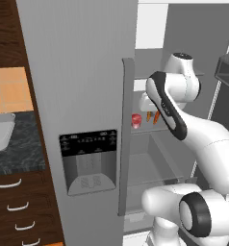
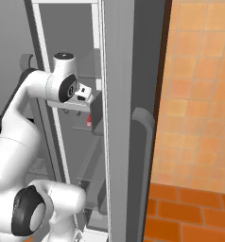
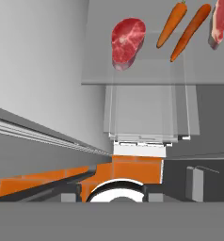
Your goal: Place one carrot and one steak in each tupperware on the nearby counter, to pack two identical lunches.
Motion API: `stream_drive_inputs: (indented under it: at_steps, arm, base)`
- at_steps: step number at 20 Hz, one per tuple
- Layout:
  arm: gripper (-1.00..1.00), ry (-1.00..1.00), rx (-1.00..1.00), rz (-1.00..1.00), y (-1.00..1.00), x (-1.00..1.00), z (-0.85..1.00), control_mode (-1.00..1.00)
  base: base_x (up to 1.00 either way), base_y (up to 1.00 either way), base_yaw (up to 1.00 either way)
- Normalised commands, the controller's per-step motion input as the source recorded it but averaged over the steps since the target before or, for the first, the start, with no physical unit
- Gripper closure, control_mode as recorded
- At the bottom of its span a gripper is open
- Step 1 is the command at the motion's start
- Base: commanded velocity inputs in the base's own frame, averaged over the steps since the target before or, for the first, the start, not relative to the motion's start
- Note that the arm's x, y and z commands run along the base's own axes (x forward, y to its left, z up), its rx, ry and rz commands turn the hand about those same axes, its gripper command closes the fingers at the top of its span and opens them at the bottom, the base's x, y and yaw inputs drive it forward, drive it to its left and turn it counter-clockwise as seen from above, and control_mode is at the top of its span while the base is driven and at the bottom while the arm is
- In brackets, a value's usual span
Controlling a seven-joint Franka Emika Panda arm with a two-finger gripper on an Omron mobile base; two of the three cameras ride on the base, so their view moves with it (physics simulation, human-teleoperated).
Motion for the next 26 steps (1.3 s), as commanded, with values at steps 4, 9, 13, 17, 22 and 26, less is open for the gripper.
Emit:
stream_drive_inputs:
  at_steps: [4, 9, 13, 17, 22, 26]
  arm:
    - [-1.00, -0.13, -0.01, 0.00, -0.23, -0.03, -0.37, -1.00]
    - [-1.00, -0.09, -0.02, -0.02, -0.50, -0.05, -0.68, -1.00]
    - [-1.00, 0.10, -0.08, -0.11, -0.36, 0.17, -0.31, -1.00]
    - [-1.00, 0.00, 0.00, -0.02, -0.05, 0.59, -0.05, -1.00]
    - [-1.00, -0.02, 0.00, -0.03, -0.09, 0.17, -0.17, -1.00]
    - [-1.00, 0.00, 0.00, -0.01, -0.36, 0.44, -0.25, -1.00]
  base:
    - [0.00, 0.00, 0.00]
    - [0.00, 0.00, 0.00]
    - [0.00, 0.00, 0.00]
    - [0.00, 0.00, 0.00]
    - [0.00, 0.00, 0.00]
    - [0.00, 0.00, 0.00]
